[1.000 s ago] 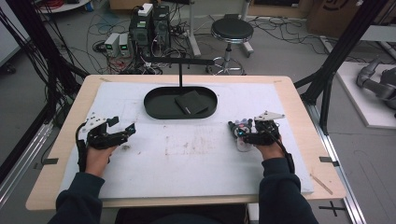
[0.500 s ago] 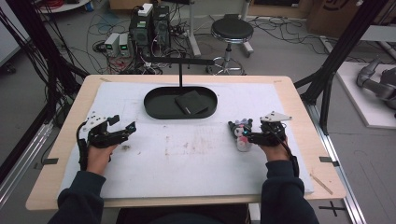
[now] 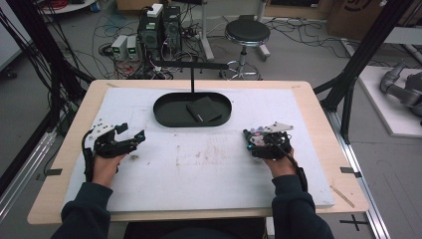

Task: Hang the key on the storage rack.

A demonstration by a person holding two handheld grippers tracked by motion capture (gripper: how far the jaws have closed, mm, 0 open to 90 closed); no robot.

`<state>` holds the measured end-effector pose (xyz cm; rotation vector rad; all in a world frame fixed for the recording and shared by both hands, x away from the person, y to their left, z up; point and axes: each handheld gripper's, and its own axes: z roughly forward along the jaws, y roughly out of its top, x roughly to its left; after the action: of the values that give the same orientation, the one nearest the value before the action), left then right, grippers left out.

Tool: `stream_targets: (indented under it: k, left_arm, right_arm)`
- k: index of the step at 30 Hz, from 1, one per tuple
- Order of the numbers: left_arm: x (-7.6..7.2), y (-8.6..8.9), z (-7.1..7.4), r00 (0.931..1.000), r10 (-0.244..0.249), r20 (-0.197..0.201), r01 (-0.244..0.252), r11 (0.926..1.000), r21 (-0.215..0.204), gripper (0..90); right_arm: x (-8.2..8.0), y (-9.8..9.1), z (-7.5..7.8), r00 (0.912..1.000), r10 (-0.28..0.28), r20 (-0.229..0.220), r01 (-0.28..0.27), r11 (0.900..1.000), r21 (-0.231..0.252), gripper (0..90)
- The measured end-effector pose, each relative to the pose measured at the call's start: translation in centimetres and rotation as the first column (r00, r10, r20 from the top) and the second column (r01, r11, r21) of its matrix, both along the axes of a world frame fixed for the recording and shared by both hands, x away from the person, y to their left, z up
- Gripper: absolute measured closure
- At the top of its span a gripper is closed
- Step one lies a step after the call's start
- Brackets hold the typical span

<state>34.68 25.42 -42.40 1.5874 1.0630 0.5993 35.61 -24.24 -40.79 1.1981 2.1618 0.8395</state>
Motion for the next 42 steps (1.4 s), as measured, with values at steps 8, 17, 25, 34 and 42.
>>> stream_targets:
  k: [8,17,25,34,42]
  left_arm:
    - [-0.1,-0.3,0.2,1.0,0.0,0.0,0.0,0.9999,0.014,21.0]
    - [0.0,-0.4,0.1,1.0,-0.003,-0.008,0.003,0.9998,0.019,21.0]
    - [-0.1,-0.3,0.1,0.9999,0.0,-0.011,0.0,0.9998,0.017,21.1]
    - [-0.1,-0.3,0.1,0.9999,-0.002,-0.011,0.002,0.9997,0.025,21.6]
    - [0.0,-0.3,0.0,0.9999,-0.006,-0.008,0.007,0.9998,0.021,21.7]
  right_arm:
    - [0.1,-0.2,-1.6,0.9964,-0.022,-0.082,0.013,0.9944,-0.105,19.3]
    - [0.2,-0.4,-1.7,0.9964,-0.016,-0.083,0.004,0.9898,-0.142,25.5]
    - [1.2,-0.7,-2.1,0.994,0.033,-0.105,-0.045,0.9926,-0.113,40.9]
    - [1.4,-2.0,-0.1,0.9958,0.092,-0.006,-0.091,0.9913,0.096,41.4]
    - [2.4,-1.3,2.2,0.9916,0.116,0.059,-0.123,0.9832,0.135,41.4]
